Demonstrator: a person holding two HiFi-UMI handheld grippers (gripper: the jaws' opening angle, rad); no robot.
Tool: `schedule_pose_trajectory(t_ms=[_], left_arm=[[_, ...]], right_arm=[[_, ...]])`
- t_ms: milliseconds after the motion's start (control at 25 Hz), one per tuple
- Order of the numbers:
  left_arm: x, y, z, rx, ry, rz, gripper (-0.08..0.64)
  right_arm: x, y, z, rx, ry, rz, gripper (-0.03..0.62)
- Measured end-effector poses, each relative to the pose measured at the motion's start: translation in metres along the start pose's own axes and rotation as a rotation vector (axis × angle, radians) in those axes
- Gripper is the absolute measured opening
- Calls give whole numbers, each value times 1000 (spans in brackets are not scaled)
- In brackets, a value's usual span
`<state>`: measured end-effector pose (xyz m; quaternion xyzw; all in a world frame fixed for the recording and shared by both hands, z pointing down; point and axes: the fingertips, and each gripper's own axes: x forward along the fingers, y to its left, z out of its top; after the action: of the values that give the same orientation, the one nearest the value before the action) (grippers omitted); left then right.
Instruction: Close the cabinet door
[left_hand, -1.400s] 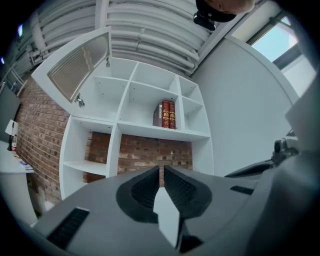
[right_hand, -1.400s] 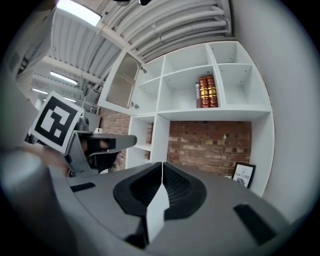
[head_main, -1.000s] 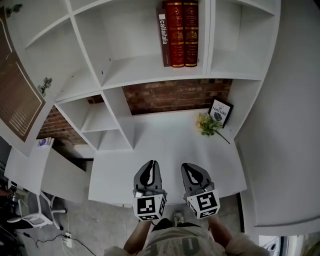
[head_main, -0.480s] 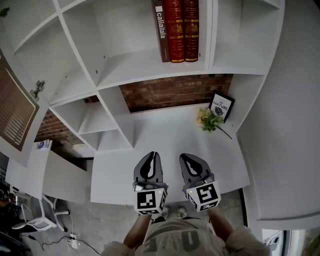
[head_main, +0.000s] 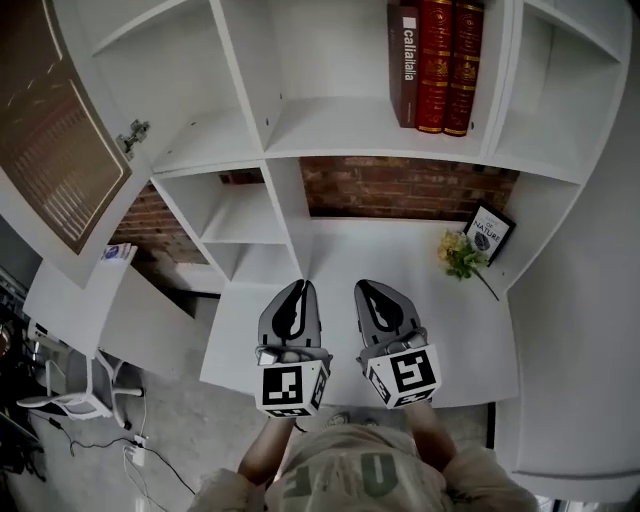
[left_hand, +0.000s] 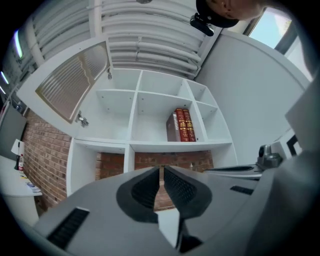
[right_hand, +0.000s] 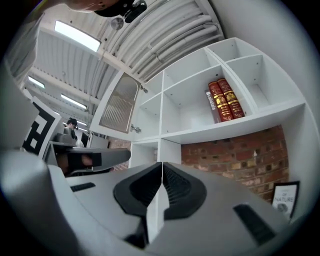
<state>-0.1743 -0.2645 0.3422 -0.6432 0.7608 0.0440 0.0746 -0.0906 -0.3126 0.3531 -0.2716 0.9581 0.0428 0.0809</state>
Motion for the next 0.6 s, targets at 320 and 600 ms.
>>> schedule_pose_trajectory(t_ms=[320, 600], left_arm=[[-45, 122, 99, 189, -114, 333, 40], [-112, 219, 173, 333, -161, 606, 100]], right_arm=[[81, 91, 58, 57, -149, 278, 18], [125, 230, 121, 63, -290, 650, 18]])
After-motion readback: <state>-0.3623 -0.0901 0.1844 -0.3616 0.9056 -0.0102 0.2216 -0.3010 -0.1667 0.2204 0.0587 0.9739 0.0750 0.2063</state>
